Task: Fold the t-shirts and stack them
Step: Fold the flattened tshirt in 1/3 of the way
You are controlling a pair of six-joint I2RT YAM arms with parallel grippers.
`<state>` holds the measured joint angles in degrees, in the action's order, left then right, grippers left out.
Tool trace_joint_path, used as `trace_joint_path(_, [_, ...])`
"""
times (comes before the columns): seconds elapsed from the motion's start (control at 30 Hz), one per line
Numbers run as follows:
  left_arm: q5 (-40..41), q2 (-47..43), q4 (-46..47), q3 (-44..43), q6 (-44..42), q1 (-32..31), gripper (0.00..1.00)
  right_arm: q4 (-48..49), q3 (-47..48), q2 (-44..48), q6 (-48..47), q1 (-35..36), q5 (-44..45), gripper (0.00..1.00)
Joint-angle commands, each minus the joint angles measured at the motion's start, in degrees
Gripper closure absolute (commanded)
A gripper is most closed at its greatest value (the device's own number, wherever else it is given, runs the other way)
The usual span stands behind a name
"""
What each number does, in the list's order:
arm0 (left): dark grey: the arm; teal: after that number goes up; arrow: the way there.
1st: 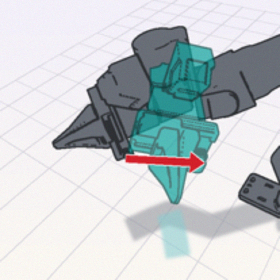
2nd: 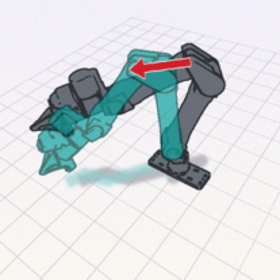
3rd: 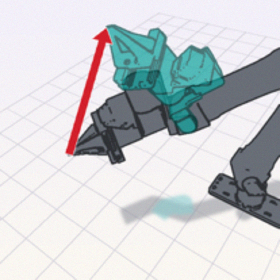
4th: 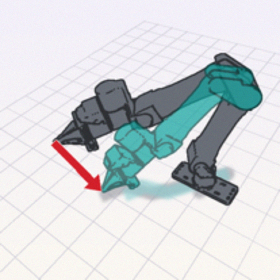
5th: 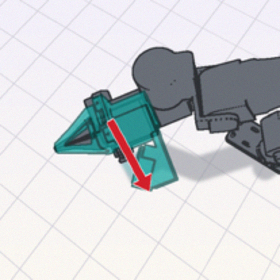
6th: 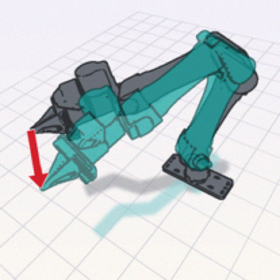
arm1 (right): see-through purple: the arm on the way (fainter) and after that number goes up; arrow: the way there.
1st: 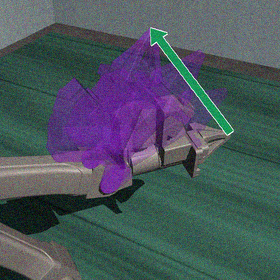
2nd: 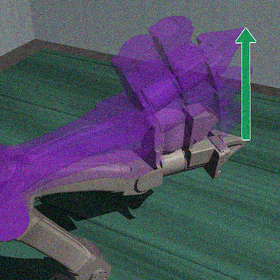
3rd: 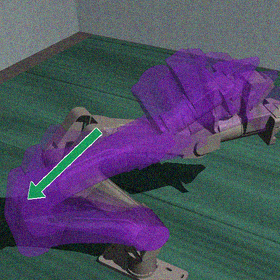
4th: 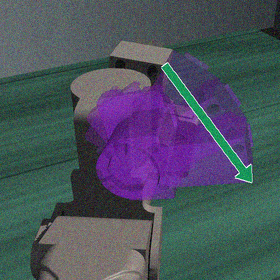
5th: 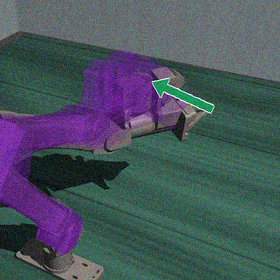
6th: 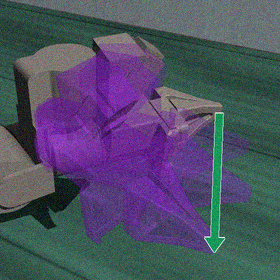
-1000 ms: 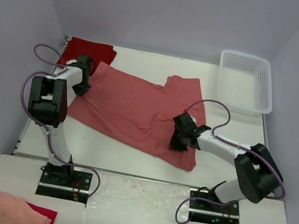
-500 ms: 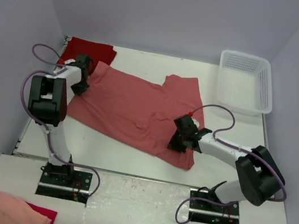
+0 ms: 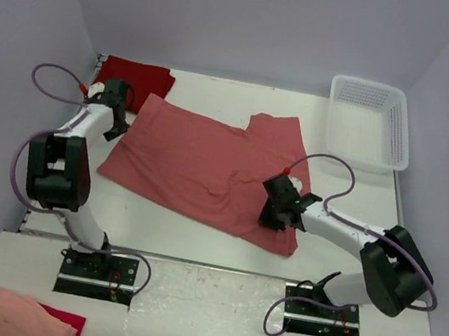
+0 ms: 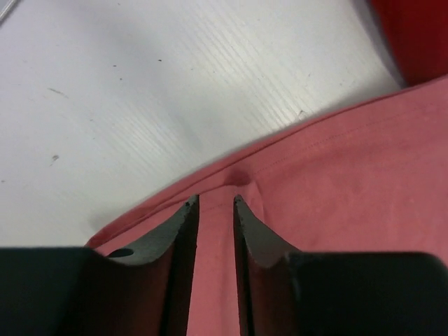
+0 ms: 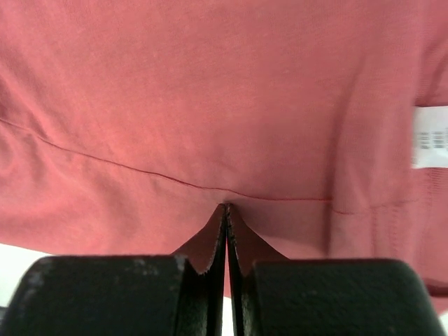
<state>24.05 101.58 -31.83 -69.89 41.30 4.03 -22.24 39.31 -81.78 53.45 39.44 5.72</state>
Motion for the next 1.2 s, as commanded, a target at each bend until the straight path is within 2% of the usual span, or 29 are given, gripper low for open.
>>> trace_joint_path(0.0, [0.38,-8.14,1.77,2.21,-0.43,-1.12,0.71,-4.30,1.91,3.99,-5.28,0.20,4.56,0.98])
trace_joint_path(0.07, [0.38,-12.01,1.78,3.44,-0.96,-1.66,0.61,-3.78,2.52,5.57,-7.04,0.28,4.13,0.92])
trace_joint_path(0.1, [0.03,-13.06,1.78,3.88,-1.30,-2.01,0.52,-3.95,3.48,6.71,-8.18,0.29,3.95,0.85])
trace_joint_path(0.13, [-0.41,-15.16,1.78,4.23,-1.48,-2.10,0.48,-4.47,3.93,7.15,-8.71,0.29,4.13,0.80])
trace_joint_path(0.17, [-1.11,-16.05,1.78,5.45,-2.01,-2.27,0.46,-4.48,4.45,7.33,-9.58,0.29,3.78,0.66])
trace_joint_path(0.27, [-4.88,-18.95,1.60,8.97,-2.80,-2.63,0.48,-6.41,7.62,7.69,-12.14,0.37,3.86,0.48])
trace_joint_path(0.3, [-5.94,-19.75,2.12,10.20,-2.80,-2.71,0.51,-6.85,8.49,7.69,-13.53,0.29,4.13,0.47])
trace_joint_path(0.33, [-7.78,-21.23,2.48,12.82,-3.06,-2.80,0.66,-8.07,10.16,8.03,-13.90,0.37,4.74,0.49])
trace_joint_path(0.37, [-8.49,-21.94,2.83,14.15,-2.89,-2.89,0.84,-8.26,10.87,8.30,-14.25,0.37,5.70,0.55])
trace_joint_path(0.4, [-9.28,-22.56,3.44,15.47,-2.80,-2.89,1.00,-8.52,12.35,8.65,-15.03,0.29,5.88,0.91])
trace_joint_path(0.43, [-11.20,-23.26,3.79,17.48,-2.89,-2.89,1.00,-9.48,13.24,8.91,-15.04,0.29,6.50,1.00])
trace_joint_path(0.7, [-12.63,-22.83,6.17,22.42,-2.54,-2.89,1.00,-10.63,20.63,7.69,-18.64,0.29,5.37,1.00])
trace_joint_path(1.17, [-2.00,-9.39,3.55,18.74,-2.46,-2.89,1.00,-8.43,15.98,10.41,-19.79,0.20,4.66,1.00])
